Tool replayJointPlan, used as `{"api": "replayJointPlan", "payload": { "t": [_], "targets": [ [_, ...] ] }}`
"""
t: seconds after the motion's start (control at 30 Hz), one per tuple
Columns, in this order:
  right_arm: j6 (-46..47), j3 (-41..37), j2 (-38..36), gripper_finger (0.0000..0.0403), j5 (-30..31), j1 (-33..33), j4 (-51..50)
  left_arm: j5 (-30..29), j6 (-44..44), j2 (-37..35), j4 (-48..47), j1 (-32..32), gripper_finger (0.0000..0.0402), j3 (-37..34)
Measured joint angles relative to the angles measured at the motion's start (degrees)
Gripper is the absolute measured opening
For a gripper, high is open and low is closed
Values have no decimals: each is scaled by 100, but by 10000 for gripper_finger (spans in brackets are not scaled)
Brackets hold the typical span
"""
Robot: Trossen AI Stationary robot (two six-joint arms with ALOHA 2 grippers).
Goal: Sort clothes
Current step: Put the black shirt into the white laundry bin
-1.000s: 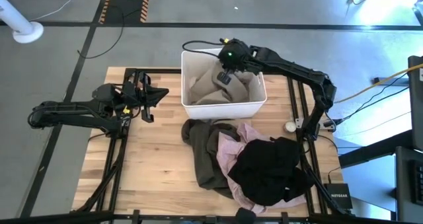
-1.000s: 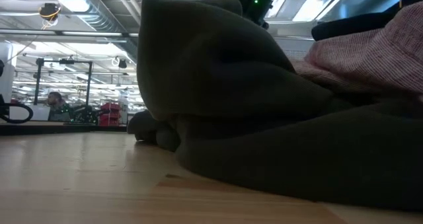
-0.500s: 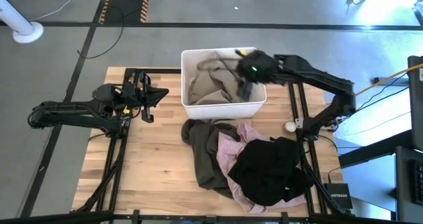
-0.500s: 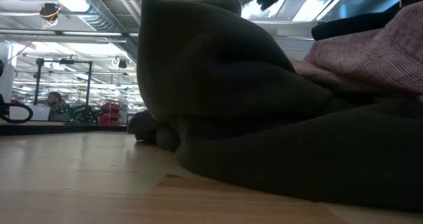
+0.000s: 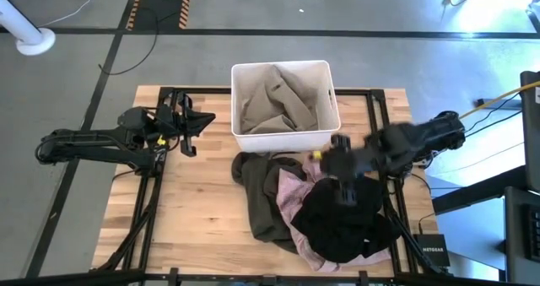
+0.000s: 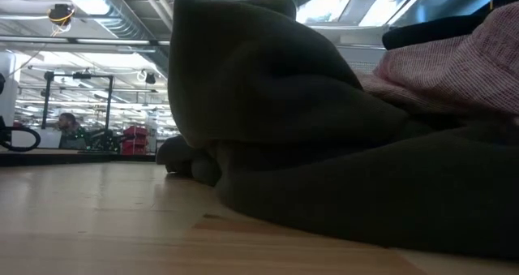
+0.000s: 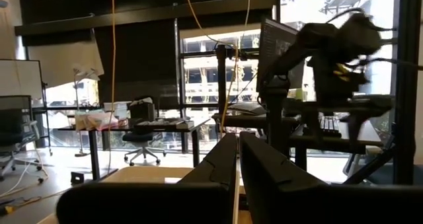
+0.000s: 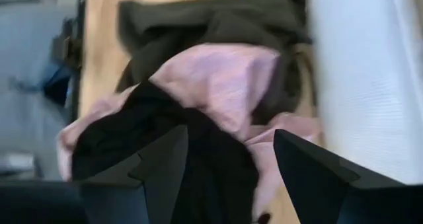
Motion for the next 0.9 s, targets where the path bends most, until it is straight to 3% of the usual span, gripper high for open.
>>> {"api": "replayJointPlan", "payload": {
  "t": [0.27,0.5,0.67,0.9],
  "targets": [
    [943,-4,525,244,457,1344,-114,0,-245,2,188,2,15,-2],
    [1939,-7,886,243,651,1937,-457,1,-340,2,208,-2,15,-2],
    [2471,-306,973,243,252,2010,-454,1,-631,4,347,0,15,-2],
    [2512,-1603,978,243,-474,1954,-43,2,-467,2,345,0,15,-2]
  ]
}}
